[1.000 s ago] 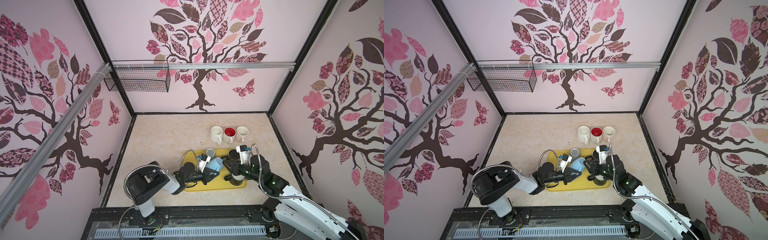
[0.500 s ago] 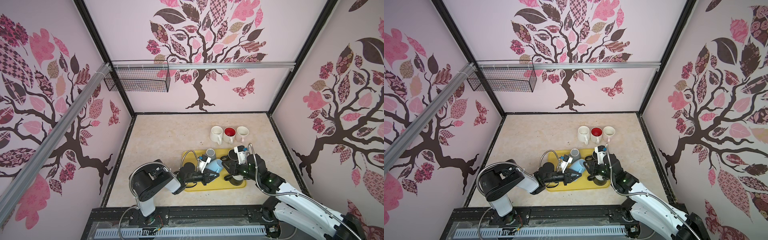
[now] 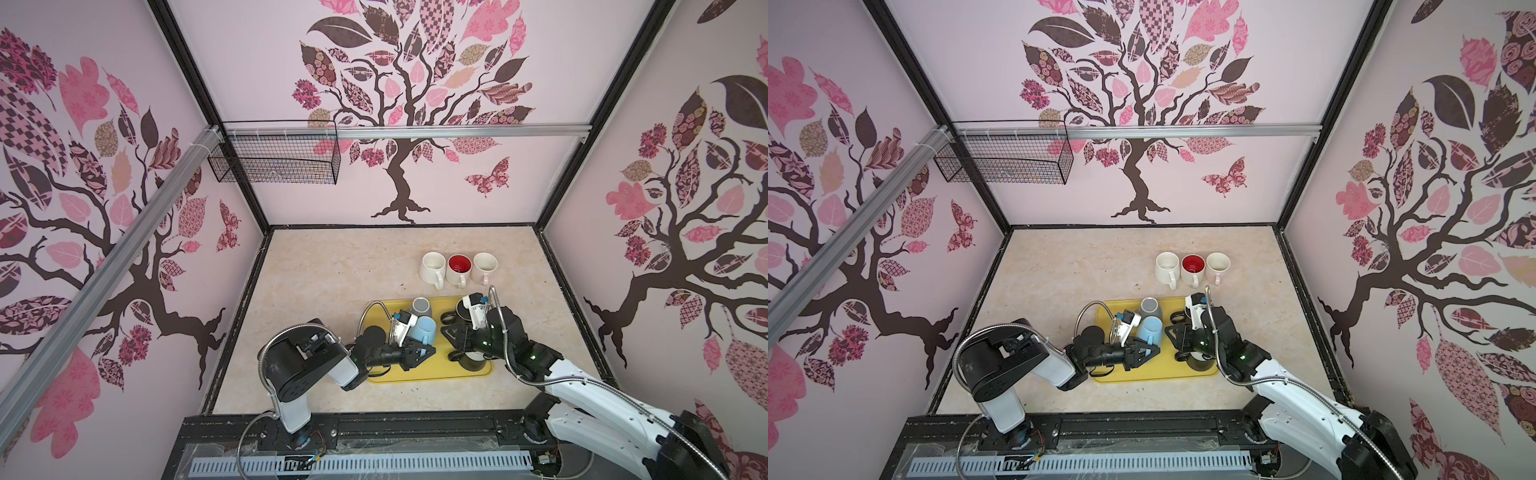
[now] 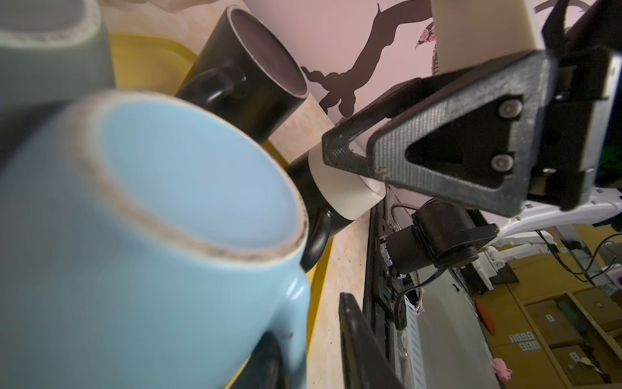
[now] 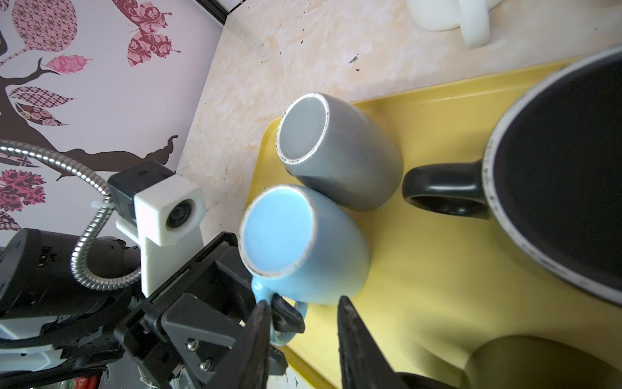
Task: Turn the mug right side up
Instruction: Place the mug on the tray.
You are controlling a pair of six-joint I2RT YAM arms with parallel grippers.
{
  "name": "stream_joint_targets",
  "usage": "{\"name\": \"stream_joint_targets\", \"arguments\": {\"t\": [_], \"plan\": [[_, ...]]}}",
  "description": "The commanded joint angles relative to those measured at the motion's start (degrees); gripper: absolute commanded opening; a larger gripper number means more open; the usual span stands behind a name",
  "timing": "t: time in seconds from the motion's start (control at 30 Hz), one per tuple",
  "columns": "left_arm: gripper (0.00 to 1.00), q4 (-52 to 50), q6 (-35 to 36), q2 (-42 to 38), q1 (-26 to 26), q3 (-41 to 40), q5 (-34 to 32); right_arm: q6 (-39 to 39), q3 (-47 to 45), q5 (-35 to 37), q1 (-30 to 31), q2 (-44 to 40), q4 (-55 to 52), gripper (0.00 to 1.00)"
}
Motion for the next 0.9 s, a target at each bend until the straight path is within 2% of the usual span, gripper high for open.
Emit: {"name": "stream_joint_targets", "arguments": {"t": [0.0, 0.27, 0.43, 0.53, 0.73, 0.87], "plan": [[0.34, 2.12, 0.4, -0.87, 0.34, -1.28, -0.91, 0.23, 1.12, -0.32, 1.03, 0.65, 1.24, 0.36], [0.38, 1.58, -0.27, -3.06, 0.34, -2.77, -4.23, -0.05, 3.44, 1.62, 1.5, -1.1, -2.04, 0.36], [0.46, -6.09, 0.12, -8.46, 0.34, -2.98, -6.18, -0.35, 4.25, 1.96, 1.59, -2.42, -3.48, 0.37], [0.58, -11.14, 1.03, -10.98, 0.34, -2.51, -7.38, -0.58, 4.94, 1.89, 1.59, -2.44, -4.31, 0.37], [0.97, -22.35, 1.76, -15.67, 0.21, -0.72, -9.65, -1.26, 5.8, 2.69, 1.52, -3.55, -6.32, 0.38], [0.97, -36.86, 4.28, -21.51, 0.25, 1.92, -13.56, -1.89, 6.39, 3.61, 1.53, -4.39, -7.87, 0.38]]}}
